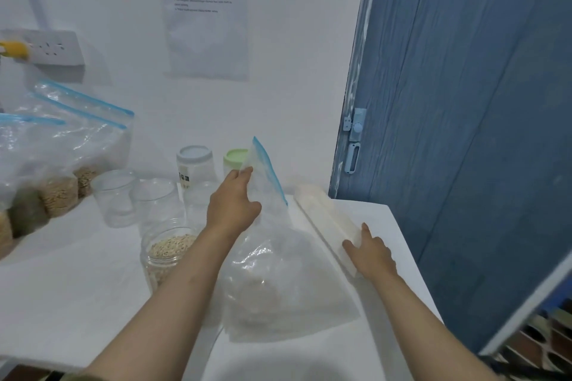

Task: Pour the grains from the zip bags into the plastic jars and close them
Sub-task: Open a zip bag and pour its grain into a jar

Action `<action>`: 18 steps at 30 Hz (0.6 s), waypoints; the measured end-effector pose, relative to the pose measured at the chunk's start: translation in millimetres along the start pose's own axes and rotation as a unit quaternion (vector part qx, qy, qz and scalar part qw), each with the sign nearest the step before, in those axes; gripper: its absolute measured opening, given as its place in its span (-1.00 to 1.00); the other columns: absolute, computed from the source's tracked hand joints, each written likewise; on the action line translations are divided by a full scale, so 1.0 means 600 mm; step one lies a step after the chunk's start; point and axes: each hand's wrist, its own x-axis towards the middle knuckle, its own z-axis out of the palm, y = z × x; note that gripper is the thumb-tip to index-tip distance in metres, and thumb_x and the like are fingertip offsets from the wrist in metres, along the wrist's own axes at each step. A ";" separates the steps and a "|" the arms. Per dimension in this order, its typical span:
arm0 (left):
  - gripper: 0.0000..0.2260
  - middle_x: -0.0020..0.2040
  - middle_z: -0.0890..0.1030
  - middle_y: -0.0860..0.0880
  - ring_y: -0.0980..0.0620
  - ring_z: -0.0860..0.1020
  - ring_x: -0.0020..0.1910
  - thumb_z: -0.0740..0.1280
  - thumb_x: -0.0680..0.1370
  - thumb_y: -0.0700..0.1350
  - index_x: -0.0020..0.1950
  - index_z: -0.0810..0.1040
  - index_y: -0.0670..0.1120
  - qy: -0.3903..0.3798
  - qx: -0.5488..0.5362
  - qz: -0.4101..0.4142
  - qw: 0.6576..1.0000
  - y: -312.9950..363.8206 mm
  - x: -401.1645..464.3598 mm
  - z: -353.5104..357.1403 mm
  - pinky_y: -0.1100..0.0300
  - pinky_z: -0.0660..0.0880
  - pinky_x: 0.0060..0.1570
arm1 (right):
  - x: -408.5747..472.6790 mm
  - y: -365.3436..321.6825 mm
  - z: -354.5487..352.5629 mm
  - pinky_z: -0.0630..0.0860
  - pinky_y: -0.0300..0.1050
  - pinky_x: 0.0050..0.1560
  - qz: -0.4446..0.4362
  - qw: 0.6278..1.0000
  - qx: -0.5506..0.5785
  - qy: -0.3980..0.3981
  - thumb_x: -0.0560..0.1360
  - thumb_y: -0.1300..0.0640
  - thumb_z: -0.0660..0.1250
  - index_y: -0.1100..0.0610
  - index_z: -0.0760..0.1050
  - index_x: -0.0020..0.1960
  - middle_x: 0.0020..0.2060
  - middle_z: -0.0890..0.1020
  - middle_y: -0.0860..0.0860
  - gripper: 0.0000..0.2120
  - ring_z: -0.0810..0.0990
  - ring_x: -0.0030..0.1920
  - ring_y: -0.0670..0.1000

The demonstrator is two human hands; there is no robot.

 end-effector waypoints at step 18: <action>-0.30 0.60 -0.07 -0.18 -0.20 0.06 0.55 0.31 0.60 0.10 0.61 0.05 -0.07 -0.141 0.005 -0.026 0.990 0.040 0.017 0.208 0.00 0.17 0.45 | -0.102 0.039 -0.041 0.28 -0.04 0.36 -0.037 0.979 0.200 0.021 0.60 -0.18 0.21 -0.07 0.02 0.61 0.45 0.33 0.05 -0.33 0.31 0.46 0.11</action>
